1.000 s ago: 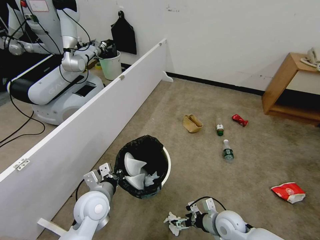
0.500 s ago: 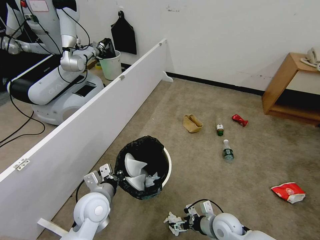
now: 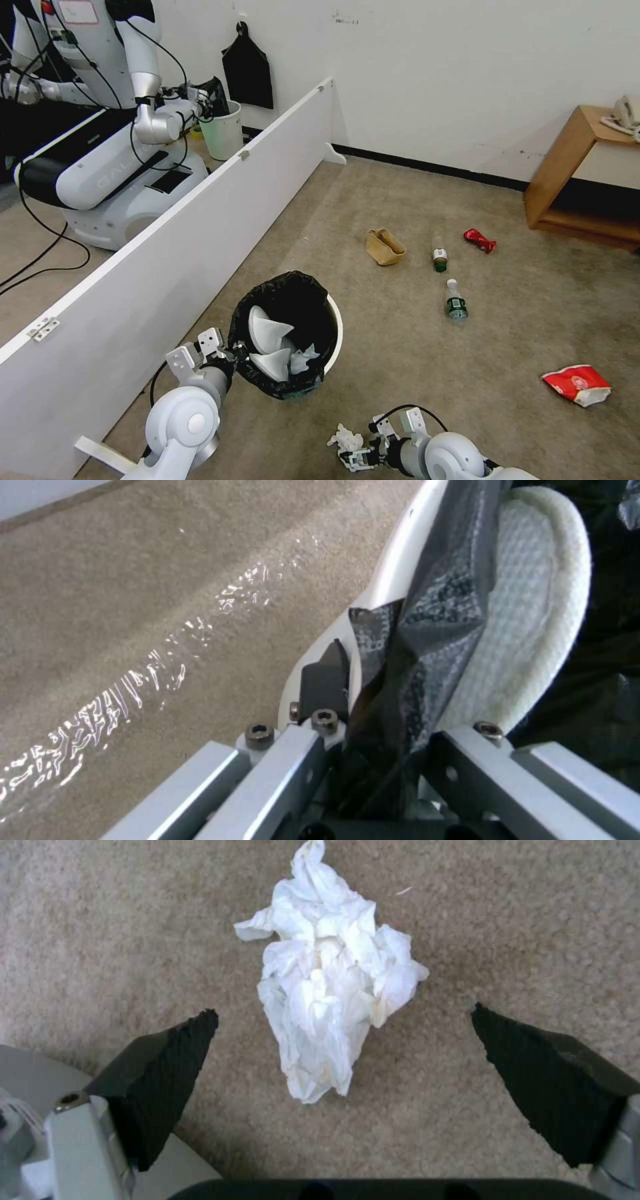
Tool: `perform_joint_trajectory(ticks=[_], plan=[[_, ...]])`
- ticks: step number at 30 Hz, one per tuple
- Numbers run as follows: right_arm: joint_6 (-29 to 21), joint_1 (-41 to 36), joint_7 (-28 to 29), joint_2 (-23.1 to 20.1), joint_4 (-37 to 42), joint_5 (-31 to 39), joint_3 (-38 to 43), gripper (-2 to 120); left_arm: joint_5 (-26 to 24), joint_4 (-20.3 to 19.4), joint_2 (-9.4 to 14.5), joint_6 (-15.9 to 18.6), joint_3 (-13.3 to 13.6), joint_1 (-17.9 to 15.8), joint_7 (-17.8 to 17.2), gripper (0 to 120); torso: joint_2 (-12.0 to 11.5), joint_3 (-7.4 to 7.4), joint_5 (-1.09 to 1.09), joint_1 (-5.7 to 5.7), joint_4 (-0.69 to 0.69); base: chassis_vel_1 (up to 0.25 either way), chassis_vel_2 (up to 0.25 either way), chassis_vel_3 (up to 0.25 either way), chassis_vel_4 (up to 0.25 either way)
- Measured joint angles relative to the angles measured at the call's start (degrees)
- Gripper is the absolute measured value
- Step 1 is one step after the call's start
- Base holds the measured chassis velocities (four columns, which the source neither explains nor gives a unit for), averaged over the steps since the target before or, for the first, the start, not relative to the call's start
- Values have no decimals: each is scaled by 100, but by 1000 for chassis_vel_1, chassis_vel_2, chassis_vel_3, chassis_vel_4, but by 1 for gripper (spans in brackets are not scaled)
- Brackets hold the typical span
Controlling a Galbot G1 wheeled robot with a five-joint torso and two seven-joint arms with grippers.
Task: Pick up the trash bin, then pick up the garbage from the floor and place it into the trash bin.
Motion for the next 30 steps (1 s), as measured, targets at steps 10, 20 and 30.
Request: perform_joint_trajectory(ticks=[10,20,30], plan=[[14,63,-38,102,-147,-40,14,98,17,-11,-7,-4,-14,25,4,2,0,0,0,0,0,0,0,0,0],[15,107,-121,124,-210,-49,3,98,15,30,-3,-12,-13,-12,4,2,0,0,-3,0,-1,0,0,0,0],[20,169,-248,189,-322,-71,5,79,-3,78,4,-22,-9,-39,10,2,2,-1,-9,0,-3,0,0,0,0]])
